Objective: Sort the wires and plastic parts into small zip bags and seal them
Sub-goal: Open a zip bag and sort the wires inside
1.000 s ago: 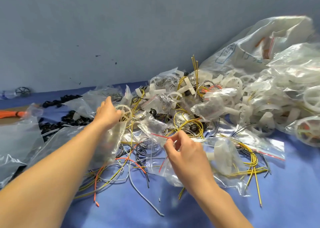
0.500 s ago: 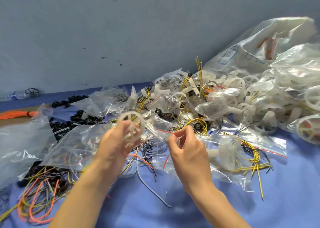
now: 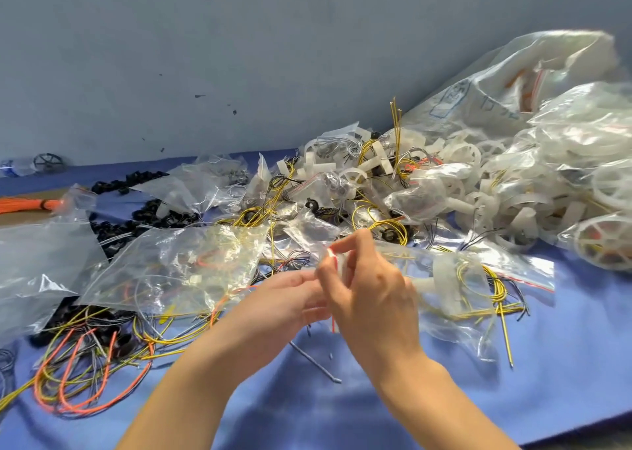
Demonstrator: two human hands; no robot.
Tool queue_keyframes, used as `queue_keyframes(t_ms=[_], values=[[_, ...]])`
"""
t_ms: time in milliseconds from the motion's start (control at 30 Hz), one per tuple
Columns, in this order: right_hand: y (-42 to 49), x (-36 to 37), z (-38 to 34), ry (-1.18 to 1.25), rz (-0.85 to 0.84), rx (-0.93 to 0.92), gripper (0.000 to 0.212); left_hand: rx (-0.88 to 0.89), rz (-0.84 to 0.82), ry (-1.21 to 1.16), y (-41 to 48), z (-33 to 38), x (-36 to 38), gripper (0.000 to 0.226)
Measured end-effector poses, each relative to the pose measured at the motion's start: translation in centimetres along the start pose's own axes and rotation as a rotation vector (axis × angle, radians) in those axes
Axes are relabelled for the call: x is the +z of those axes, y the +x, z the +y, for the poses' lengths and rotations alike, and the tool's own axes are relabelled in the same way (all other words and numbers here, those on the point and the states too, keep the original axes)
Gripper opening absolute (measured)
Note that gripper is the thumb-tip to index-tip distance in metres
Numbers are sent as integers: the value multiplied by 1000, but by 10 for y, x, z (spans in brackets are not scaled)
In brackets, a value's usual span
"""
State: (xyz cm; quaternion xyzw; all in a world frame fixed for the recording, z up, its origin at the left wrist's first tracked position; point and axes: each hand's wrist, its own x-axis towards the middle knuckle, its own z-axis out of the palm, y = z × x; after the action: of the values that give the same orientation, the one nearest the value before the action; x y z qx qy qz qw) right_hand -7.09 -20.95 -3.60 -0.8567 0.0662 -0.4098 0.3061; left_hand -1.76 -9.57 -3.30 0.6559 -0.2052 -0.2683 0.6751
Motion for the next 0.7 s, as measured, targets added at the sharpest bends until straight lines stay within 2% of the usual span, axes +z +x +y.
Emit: queue_keyframes(t_ms=[100,200,267,367,433,467,500,567,700], values=[[-4,-1,-10,-86,-9,-95,16,44,-83,-82,5,3,8,24],[-3,-3,-11,-74,-36,-75,16,39,-178,-134,10,3,9,19],[-1,-6,-7,-69,-70,-57,16,39,-206,-45,13,3,8,21],[2,-10,-1,-66,-76,-14,13,90,-135,254,16,3,8,22],[4,-13,-1,-70,-67,-7,12,195,-122,400,15,3,12,17],[4,-15,-1,-82,-51,-21,12,269,-125,446,13,3,15,26],[3,-16,-3,-89,-41,-37,12,315,-132,463,13,2,17,32],[1,-18,-8,-74,-56,-48,16,346,-128,416,14,2,25,25],[-5,-20,-19,-87,-36,-78,14,240,31,215,16,-2,32,24]])
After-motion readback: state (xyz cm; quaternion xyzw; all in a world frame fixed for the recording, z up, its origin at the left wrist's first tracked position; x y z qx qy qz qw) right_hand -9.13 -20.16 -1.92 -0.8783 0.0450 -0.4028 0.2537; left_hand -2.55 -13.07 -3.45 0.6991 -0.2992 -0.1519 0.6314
